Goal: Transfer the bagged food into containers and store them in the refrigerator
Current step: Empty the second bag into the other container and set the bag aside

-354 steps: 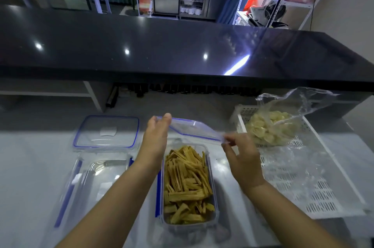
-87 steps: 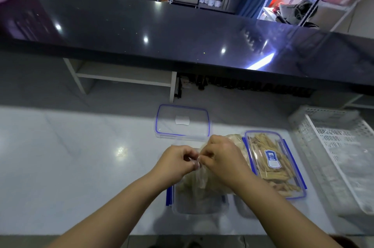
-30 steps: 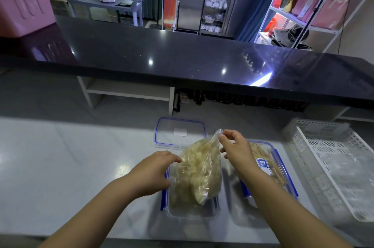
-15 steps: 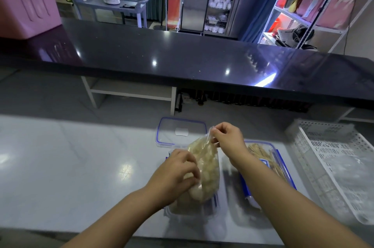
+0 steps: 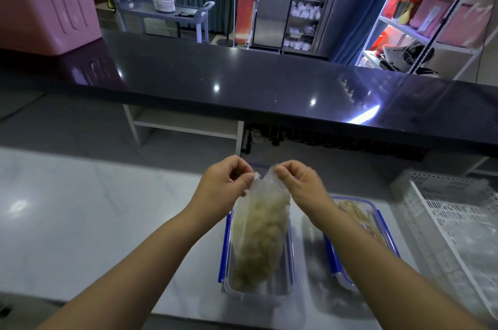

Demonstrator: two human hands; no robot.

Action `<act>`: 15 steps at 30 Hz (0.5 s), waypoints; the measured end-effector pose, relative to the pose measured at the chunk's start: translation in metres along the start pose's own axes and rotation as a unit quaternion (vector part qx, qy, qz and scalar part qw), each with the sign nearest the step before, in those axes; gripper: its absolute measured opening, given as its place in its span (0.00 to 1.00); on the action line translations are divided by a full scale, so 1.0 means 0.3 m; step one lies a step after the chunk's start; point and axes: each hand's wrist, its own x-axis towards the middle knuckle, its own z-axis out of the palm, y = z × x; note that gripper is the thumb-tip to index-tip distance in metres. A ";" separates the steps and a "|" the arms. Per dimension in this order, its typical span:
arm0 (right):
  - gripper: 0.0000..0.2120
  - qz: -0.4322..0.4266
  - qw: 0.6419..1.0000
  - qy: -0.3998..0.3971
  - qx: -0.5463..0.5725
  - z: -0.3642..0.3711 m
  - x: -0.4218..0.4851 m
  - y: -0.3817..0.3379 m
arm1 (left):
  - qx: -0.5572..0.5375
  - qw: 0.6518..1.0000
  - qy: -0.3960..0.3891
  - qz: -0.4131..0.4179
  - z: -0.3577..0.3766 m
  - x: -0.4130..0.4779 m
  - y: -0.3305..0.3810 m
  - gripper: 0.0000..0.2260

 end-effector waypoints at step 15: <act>0.06 0.123 0.982 0.035 0.143 0.058 -0.007 0.099 | -0.049 0.995 0.008 -0.088 0.022 0.011 -0.145 0.09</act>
